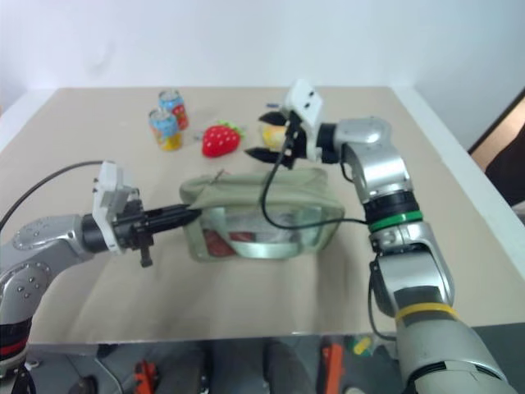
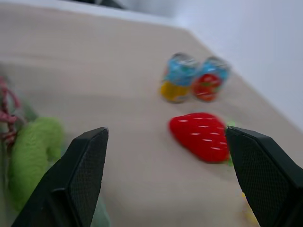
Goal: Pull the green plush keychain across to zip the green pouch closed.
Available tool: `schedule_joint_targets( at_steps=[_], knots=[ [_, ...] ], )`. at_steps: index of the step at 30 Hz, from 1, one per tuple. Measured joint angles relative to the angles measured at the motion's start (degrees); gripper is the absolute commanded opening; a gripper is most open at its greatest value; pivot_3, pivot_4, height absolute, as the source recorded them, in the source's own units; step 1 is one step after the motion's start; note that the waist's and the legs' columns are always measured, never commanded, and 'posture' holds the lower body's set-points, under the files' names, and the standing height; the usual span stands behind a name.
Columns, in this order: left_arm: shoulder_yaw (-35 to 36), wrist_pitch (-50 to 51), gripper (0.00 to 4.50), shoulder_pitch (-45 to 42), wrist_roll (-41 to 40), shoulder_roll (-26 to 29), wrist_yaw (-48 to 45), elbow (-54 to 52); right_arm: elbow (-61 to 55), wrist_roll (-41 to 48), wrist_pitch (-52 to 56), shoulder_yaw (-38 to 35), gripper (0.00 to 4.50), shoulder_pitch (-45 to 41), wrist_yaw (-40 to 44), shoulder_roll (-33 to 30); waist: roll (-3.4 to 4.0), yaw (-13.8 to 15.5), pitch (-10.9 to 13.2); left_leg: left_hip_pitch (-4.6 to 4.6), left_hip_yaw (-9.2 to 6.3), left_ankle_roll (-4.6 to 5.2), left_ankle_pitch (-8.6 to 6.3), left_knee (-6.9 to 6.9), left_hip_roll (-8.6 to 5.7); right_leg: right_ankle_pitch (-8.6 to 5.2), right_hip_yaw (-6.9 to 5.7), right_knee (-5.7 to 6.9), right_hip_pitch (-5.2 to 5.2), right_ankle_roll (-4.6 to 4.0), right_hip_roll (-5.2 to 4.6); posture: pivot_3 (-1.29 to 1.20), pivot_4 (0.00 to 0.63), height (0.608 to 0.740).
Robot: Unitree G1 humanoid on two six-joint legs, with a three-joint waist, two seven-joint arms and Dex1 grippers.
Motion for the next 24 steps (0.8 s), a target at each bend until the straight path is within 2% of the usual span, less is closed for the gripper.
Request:
schedule_joint_targets(
  at_steps=[4,10,17,24],
  knots=[
    [-0.03,-0.05,0.0,0.05,0.08,0.0,0.34,-0.02,-0.01,0.0,-0.29,0.91,4.05,0.0,7.2,-0.22,0.0,0.14,0.0,0.01,-0.06,-0.07,-0.05,0.03,-0.01,-0.03,-0.07,0.0,0.04,-0.05,-0.02,0.0,0.15,0.74],
    [-0.47,-0.27,0.0,0.22,0.51,0.01,0.35,-0.02,-2.96,0.04,2.97,1.91,4.05,1.25,13.66,-2.17,0.01,0.07,0.01,0.24,-0.09,-0.12,0.01,0.09,0.08,-0.17,-0.11,0.13,0.12,0.13,0.14,0.0,0.15,0.74],
    [-0.86,-0.32,0.0,0.23,1.16,0.01,1.07,-0.01,-6.9,0.51,8.37,1.97,4.05,2.4,16.83,-3.12,0.01,0.04,0.01,0.67,-0.08,-0.24,0.17,0.08,0.13,-0.13,-0.11,0.22,0.43,0.09,0.2,0.0,0.15,0.74],
    [-0.98,-0.41,0.0,0.23,1.28,0.01,1.15,-0.02,-10.12,1.34,12.53,2.02,4.05,2.59,19.02,-3.44,0.01,0.04,0.01,0.7,-0.08,-0.24,0.17,0.06,0.14,-0.13,-0.1,0.22,0.45,0.09,0.2,0.0,0.15,0.74]
  ],
)
